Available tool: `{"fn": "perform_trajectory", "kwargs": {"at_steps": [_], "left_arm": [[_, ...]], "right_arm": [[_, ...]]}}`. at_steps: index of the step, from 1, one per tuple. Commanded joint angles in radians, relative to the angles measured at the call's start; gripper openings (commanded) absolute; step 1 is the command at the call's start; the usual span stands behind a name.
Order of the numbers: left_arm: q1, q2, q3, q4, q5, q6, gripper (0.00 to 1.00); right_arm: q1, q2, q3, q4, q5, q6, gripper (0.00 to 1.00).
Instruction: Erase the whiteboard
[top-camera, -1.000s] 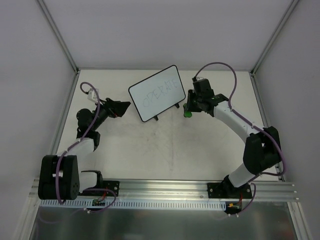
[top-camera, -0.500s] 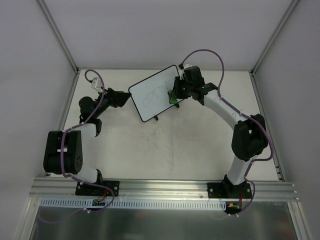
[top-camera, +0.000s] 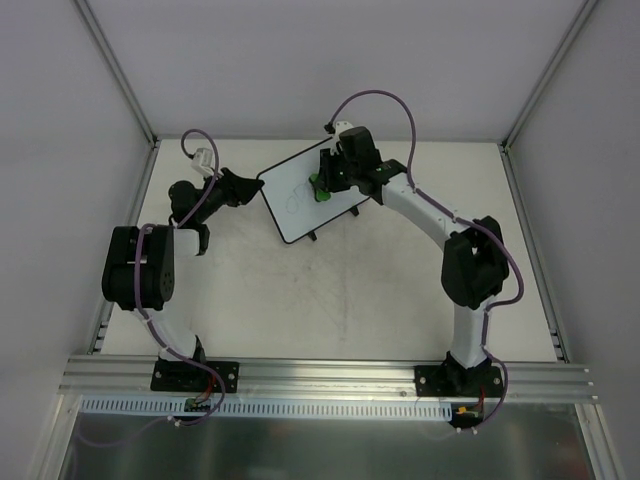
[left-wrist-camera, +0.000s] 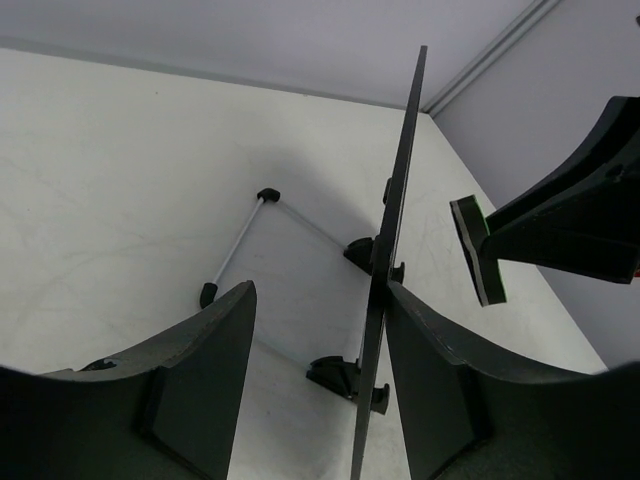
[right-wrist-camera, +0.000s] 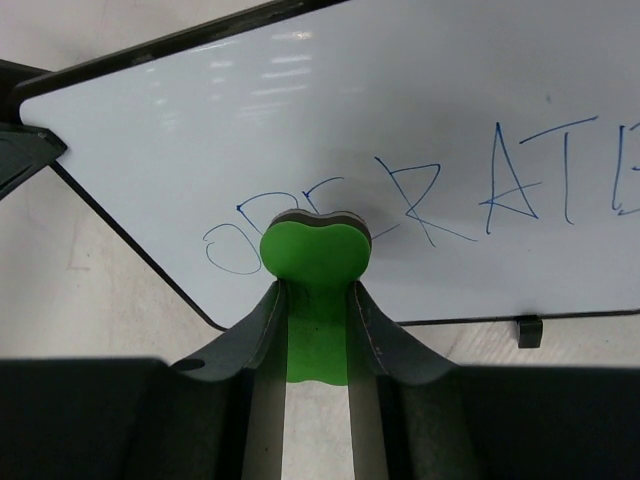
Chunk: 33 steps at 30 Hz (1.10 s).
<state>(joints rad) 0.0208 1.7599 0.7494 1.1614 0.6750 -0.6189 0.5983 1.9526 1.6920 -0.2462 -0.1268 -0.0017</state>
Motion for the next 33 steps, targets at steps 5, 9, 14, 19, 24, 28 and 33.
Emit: {"fn": "perform_trajectory", "kwargs": {"at_steps": [5, 9, 14, 19, 24, 28, 33], "left_arm": [[0.001, 0.052, 0.068, 0.175, 0.061, -0.041, 0.44], [-0.001, 0.056, 0.070, 0.236, 0.093, -0.085, 0.35], [-0.015, 0.050, 0.070, 0.284, 0.141, -0.110, 0.32], [-0.016, 0.070, 0.082, 0.299, 0.169, -0.114, 0.27], [-0.016, 0.087, 0.085, 0.346, 0.201, -0.146, 0.19], [-0.016, 0.089, 0.093, 0.340, 0.213, -0.148, 0.00], [-0.016, 0.084, 0.096, 0.347, 0.225, -0.151, 0.00]], "right_arm": [[0.035, 0.032, 0.054, 0.050, 0.012, -0.050, 0.00], [0.052, 0.052, 0.055, 0.054, 0.022, -0.054, 0.00], [0.070, 0.071, 0.057, 0.081, 0.030, -0.054, 0.00], [0.095, 0.069, 0.057, 0.111, 0.078, -0.076, 0.00], [0.103, 0.069, 0.060, 0.150, 0.104, -0.096, 0.00], [0.104, 0.086, 0.081, 0.153, 0.119, -0.107, 0.00], [0.110, 0.100, 0.075, 0.154, 0.115, -0.107, 0.00]]}}
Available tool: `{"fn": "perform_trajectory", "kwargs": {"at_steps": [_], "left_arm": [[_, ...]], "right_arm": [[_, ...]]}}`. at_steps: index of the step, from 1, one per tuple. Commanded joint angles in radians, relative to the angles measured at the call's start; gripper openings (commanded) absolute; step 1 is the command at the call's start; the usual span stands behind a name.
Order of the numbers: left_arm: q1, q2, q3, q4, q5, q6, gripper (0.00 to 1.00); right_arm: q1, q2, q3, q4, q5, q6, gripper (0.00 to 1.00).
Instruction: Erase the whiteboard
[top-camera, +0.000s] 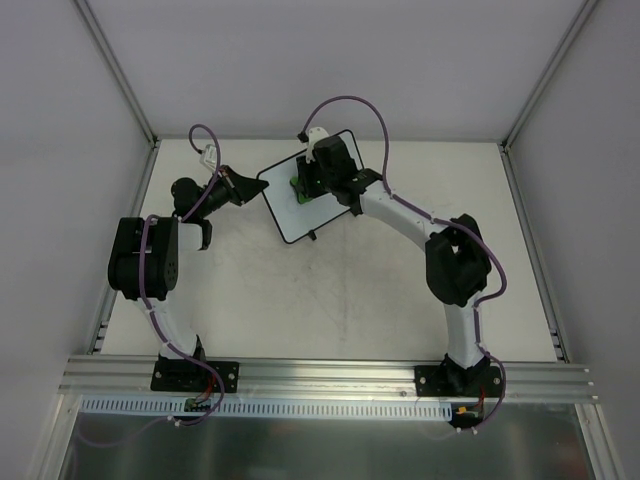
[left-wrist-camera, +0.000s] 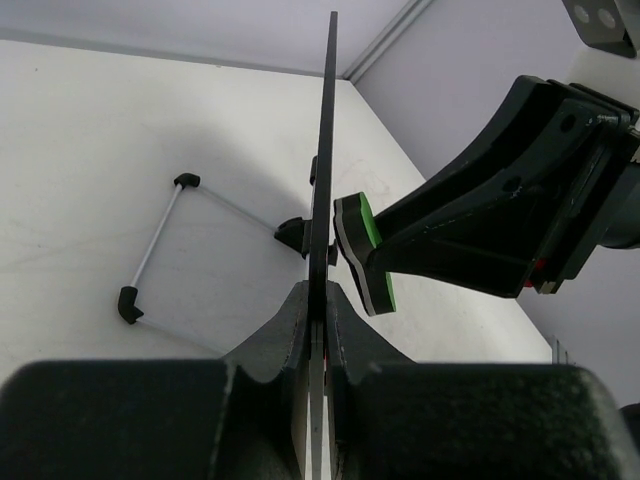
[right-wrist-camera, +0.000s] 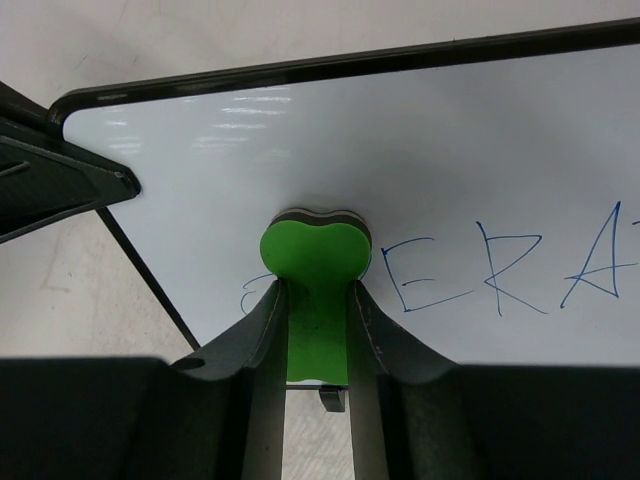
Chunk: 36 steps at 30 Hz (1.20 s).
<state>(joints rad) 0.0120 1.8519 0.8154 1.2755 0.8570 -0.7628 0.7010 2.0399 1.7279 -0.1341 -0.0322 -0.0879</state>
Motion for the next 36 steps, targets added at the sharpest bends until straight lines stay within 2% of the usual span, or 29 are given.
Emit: {"fn": "perform_trajectory", "kwargs": {"at_steps": [1, 10, 22, 28, 36], "left_arm": [[-0.007, -0.013, 0.031, 0.235, 0.048, -0.004, 0.00], [-0.007, -0.019, 0.018, 0.242, 0.060, 0.028, 0.00], [-0.007, -0.011, 0.010, 0.286, 0.068, 0.005, 0.00], [-0.007, -0.025, -0.002, 0.286, 0.077, 0.010, 0.00], [-0.007, -0.048, -0.018, 0.289, 0.096, 0.014, 0.00]], "right_arm": [[0.011, 0.014, 0.033, 0.042, 0.020, -0.019, 0.00], [0.074, 0.016, -0.050, 0.051, 0.020, -0.012, 0.00], [0.104, -0.007, -0.244, 0.172, 0.026, 0.068, 0.00], [0.101, -0.015, -0.212, 0.169, 0.086, 0.051, 0.00], [0.058, 0.028, -0.090, 0.139, 0.115, 0.039, 0.00]]}}
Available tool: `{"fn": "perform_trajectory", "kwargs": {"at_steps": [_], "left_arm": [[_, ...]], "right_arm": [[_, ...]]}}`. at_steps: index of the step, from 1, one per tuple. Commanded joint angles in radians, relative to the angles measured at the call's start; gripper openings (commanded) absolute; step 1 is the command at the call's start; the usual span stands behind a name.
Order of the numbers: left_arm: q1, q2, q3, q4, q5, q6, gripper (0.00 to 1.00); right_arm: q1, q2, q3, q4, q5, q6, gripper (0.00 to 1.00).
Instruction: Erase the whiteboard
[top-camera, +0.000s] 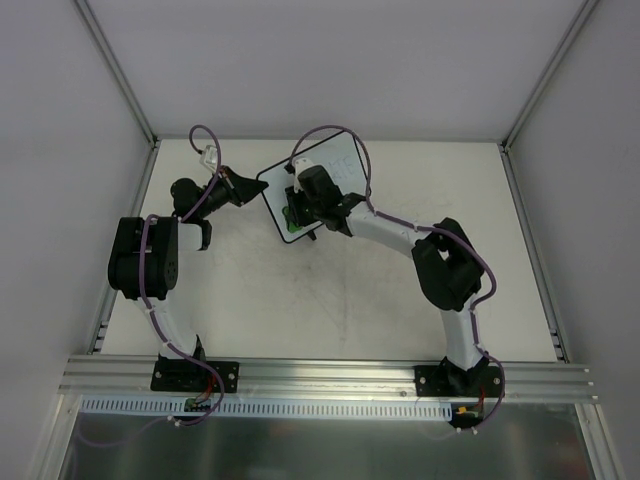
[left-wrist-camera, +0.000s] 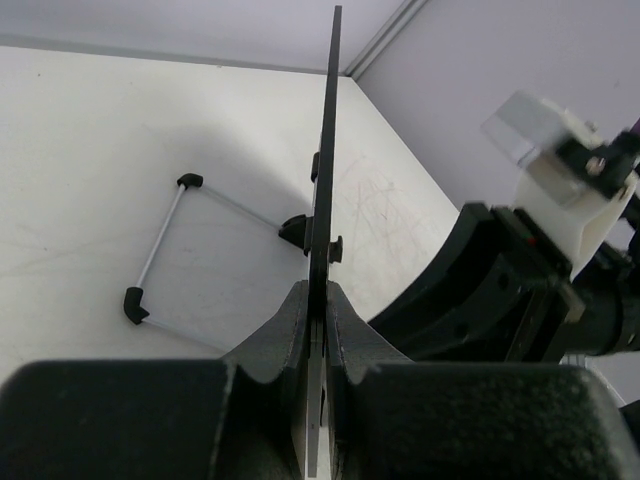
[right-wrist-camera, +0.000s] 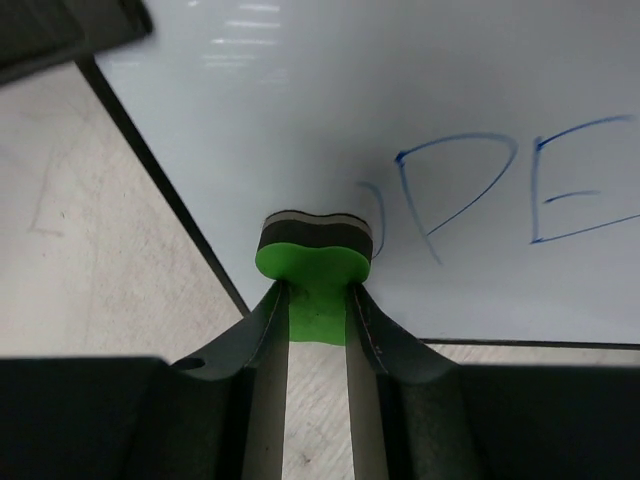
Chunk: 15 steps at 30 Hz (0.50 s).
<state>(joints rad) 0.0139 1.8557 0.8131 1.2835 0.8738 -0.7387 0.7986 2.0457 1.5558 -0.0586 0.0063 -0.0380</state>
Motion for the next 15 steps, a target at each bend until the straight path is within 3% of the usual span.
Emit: {"fn": "perform_trajectory", "kwargs": {"at_steps": [1, 15], "left_arm": [[-0.009, -0.053, -0.017, 0.281, 0.082, -0.007, 0.00], [-0.009, -0.061, -0.026, 0.281, 0.096, 0.001, 0.00]], "right_arm": [[-0.044, 0.025, 0.089, 0.063, 0.077, -0.013, 0.00], [-0.196, 0.087, 0.193, 0.074, 0.046, -0.022, 0.00]]}}
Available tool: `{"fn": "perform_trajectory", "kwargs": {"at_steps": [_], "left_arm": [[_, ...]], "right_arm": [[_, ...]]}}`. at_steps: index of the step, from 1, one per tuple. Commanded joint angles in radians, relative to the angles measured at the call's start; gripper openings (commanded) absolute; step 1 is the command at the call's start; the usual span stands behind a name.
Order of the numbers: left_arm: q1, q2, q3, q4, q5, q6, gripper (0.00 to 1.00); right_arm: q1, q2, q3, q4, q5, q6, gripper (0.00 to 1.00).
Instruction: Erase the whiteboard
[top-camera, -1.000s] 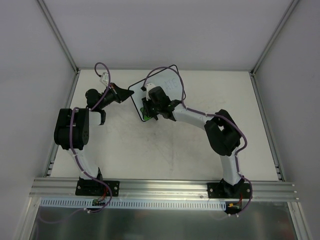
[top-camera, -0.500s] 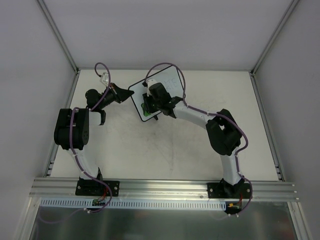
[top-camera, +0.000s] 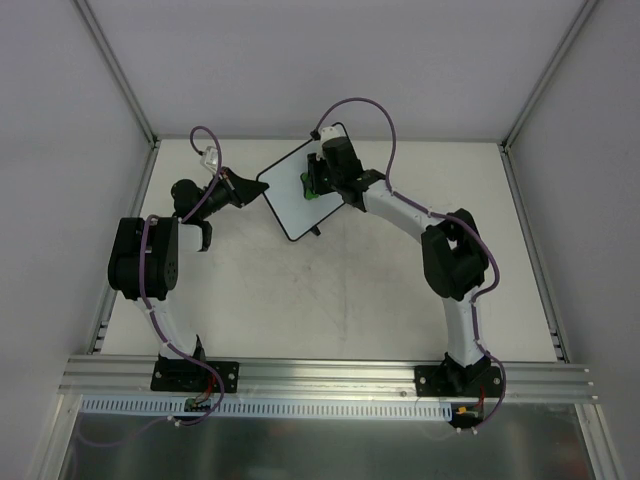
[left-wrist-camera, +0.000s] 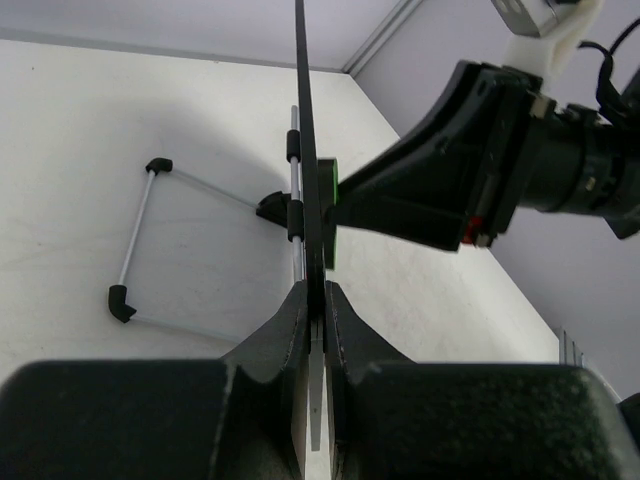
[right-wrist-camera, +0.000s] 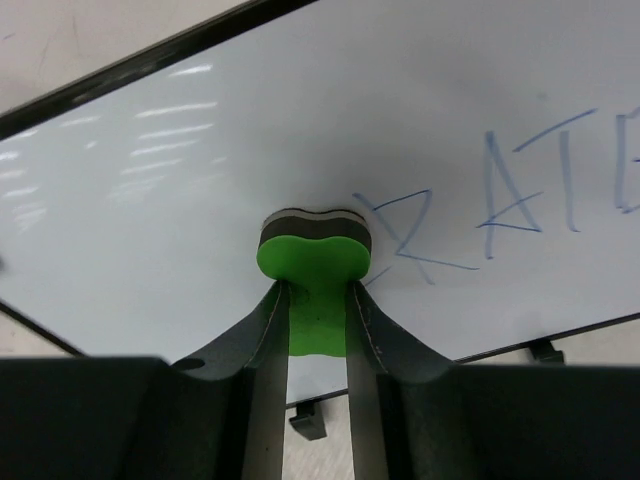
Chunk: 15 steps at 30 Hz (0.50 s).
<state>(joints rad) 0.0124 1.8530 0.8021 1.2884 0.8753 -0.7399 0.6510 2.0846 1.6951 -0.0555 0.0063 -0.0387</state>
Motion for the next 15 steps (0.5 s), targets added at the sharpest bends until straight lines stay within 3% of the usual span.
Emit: {"fn": "perform_trajectory", "kwargs": {"at_steps": [1, 7, 9, 15], "left_arm": [[-0.008, -0.058, -0.014, 0.276, 0.097, 0.002, 0.00], [-0.008, -0.061, -0.015, 0.276, 0.102, 0.002, 0.00], [-0.008, -0.058, -0.014, 0.276, 0.100, 0.002, 0.00], [-0.008, -0.055, -0.011, 0.278, 0.102, -0.003, 0.00]], "right_arm": [[-0.053, 0.055, 0.063, 0.071, 0.049, -0.027, 0.00], [-0.076, 0.078, 0.110, 0.075, 0.023, -0.046, 0.00], [-0.076, 0.077, 0.106, 0.086, -0.053, -0.041, 0.00], [-0.025, 0.031, -0.030, 0.196, -0.100, -0.027, 0.00]]}}
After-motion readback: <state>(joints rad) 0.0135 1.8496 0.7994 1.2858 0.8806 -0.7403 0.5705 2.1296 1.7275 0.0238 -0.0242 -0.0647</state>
